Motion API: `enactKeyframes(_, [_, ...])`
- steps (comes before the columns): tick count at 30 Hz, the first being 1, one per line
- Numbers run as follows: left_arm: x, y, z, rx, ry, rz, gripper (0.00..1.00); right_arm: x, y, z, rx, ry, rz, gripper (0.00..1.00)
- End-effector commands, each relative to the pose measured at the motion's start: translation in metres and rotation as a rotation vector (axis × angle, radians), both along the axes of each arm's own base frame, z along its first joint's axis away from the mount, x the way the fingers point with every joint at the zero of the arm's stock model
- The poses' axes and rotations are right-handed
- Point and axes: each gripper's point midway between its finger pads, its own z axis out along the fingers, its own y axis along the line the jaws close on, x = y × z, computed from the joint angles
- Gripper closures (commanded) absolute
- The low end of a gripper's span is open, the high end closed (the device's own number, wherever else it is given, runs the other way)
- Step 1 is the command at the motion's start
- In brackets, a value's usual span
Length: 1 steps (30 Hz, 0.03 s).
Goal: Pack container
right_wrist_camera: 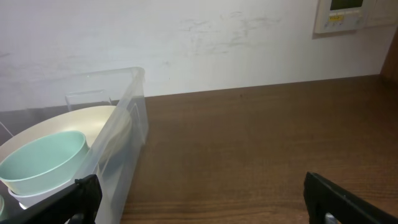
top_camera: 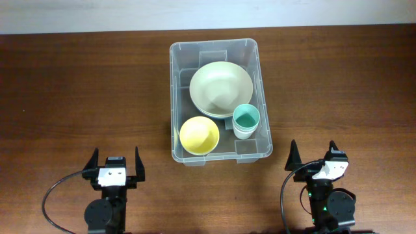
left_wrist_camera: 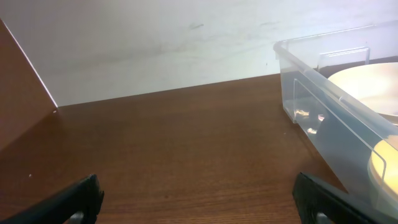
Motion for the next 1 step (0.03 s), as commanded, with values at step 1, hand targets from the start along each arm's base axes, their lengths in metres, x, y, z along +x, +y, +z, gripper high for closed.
enactKeyframes(1, [0.0002,-0.0035,-0.0039,0.011,0.003,-0.020,0.00,-0.0003,-0.0036,-0.0026,0.003,0.002,-0.019,0.01])
